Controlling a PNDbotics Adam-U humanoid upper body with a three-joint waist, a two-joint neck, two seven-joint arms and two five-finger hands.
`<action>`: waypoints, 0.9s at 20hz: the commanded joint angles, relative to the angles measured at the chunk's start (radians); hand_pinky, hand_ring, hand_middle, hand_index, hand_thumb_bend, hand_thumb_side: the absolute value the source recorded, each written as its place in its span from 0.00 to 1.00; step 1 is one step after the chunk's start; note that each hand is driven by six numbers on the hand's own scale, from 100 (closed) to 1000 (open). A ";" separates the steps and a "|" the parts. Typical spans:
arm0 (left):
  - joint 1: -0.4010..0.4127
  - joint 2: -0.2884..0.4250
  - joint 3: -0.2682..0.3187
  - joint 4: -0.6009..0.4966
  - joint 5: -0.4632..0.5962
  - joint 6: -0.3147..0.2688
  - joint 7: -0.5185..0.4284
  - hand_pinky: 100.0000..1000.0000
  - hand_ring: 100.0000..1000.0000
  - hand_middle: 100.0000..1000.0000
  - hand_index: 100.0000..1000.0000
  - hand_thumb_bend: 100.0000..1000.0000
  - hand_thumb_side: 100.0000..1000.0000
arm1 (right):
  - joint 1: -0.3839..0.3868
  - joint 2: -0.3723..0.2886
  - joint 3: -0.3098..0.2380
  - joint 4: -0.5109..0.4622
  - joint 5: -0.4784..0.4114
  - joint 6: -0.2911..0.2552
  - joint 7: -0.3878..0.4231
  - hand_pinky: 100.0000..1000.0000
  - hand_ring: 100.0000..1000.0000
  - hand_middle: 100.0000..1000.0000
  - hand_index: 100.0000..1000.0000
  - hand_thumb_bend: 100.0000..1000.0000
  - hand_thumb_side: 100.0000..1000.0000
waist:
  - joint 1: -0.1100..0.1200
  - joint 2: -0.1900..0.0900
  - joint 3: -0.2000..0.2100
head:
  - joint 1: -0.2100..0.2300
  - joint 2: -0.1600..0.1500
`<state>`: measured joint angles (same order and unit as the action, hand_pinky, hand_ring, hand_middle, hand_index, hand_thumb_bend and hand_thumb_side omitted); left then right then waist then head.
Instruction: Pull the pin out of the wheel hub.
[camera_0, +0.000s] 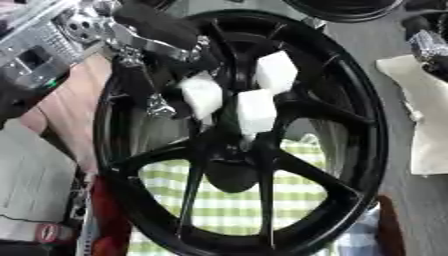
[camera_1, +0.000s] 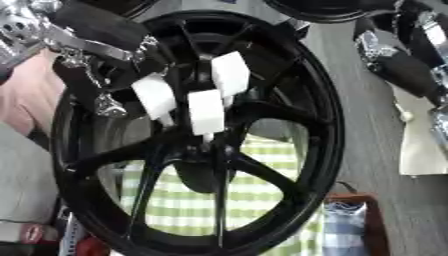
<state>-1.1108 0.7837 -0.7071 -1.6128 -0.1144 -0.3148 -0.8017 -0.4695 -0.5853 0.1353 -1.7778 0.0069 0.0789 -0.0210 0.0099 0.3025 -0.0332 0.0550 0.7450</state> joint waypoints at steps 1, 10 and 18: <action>-0.028 0.010 0.043 -0.015 0.050 -0.078 -0.105 0.71 0.49 0.28 0.44 0.00 0.00 | -0.007 -0.018 -0.010 -0.007 -0.005 0.000 -0.006 0.91 0.76 0.78 0.77 0.01 0.43 | -0.003 -0.015 0.001 | -0.004 -0.006; -0.043 0.007 0.119 -0.010 0.151 -0.013 -0.105 0.63 0.42 0.19 0.32 0.00 0.01 | -0.002 -0.017 -0.014 -0.007 -0.010 -0.001 -0.013 0.91 0.76 0.78 0.77 0.00 0.43 | -0.005 -0.017 0.006 | -0.010 -0.005; -0.045 0.061 0.277 0.003 0.176 0.004 -0.090 0.63 0.42 0.19 0.30 0.00 0.02 | 0.010 -0.021 -0.023 -0.007 -0.007 -0.001 -0.021 0.91 0.76 0.78 0.77 0.01 0.43 | -0.009 -0.028 0.020 | -0.023 0.001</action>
<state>-1.1383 0.8036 -0.4744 -1.6081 0.0556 -0.2649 -0.8516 -0.4531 -0.5853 0.1277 -1.7777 0.0017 0.0791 -0.0365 0.0026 0.3017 -0.0127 0.0365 0.7457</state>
